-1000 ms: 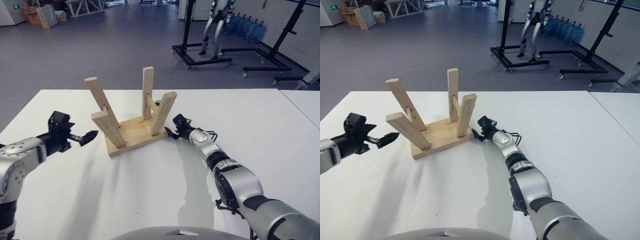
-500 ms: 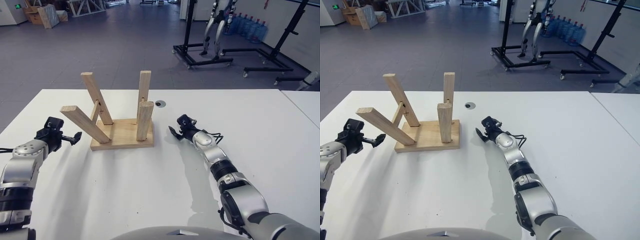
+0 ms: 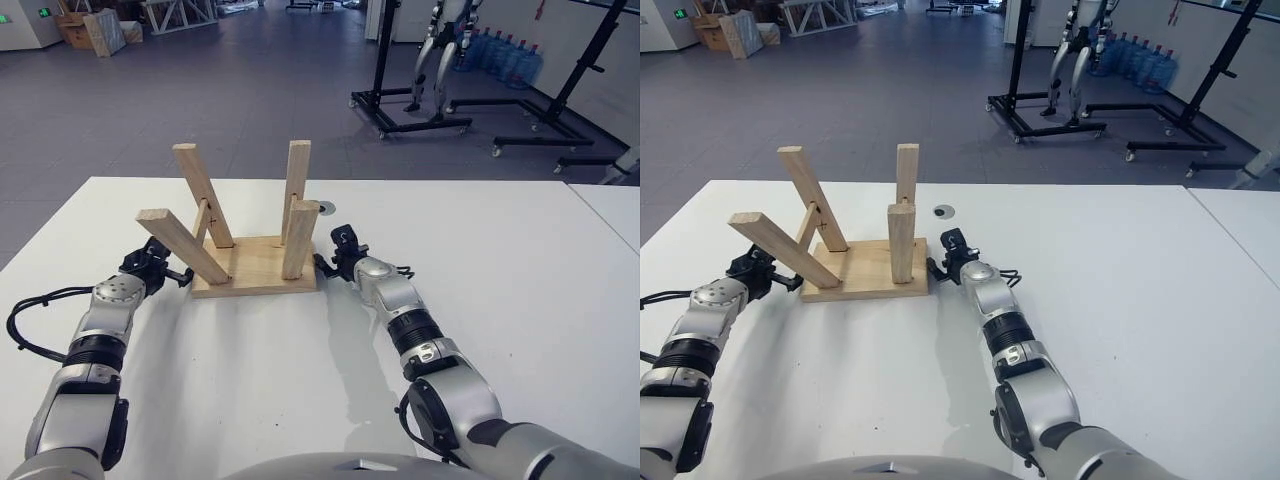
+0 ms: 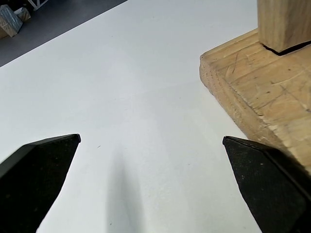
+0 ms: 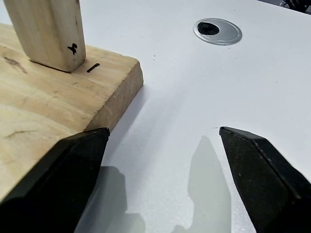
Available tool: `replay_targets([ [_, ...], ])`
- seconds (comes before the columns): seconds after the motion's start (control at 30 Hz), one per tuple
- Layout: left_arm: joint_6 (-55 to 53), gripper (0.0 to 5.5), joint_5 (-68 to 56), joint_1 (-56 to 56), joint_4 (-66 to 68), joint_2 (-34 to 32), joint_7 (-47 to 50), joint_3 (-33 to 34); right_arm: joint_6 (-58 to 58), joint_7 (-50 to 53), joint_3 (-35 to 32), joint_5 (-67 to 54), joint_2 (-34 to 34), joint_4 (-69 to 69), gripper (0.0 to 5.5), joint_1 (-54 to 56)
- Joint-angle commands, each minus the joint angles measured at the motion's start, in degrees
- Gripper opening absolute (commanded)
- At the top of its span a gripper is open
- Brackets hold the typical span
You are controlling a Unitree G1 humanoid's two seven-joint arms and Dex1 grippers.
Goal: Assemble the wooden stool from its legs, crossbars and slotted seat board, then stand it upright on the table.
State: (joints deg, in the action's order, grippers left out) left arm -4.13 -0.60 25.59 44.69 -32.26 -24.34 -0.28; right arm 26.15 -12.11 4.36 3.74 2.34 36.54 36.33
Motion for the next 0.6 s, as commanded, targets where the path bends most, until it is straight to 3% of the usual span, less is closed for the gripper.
replay_targets([
  [0.03,-2.15,5.40,1.46,-1.80,-2.90,6.92,-3.36,-5.06,0.91,-1.78,3.30,1.33,-0.66,-3.75,4.19,-1.46],
  [0.3,-15.25,5.40,-0.84,-12.80,-28.13,7.81,-4.24,-6.92,12.57,-12.08,8.57,1.80,-14.95,-34.23,4.19,-20.68],
  [0.43,-23.44,5.40,-1.62,-21.03,-42.31,6.82,-4.06,-7.98,16.94,-12.82,7.30,1.17,-17.83,-40.35,4.19,-24.58],
  [0.6,-27.63,5.40,-1.47,-21.92,-45.63,5.03,-3.57,-5.68,20.29,-12.64,5.10,-0.04,-18.59,-42.89,4.19,-24.22],
])
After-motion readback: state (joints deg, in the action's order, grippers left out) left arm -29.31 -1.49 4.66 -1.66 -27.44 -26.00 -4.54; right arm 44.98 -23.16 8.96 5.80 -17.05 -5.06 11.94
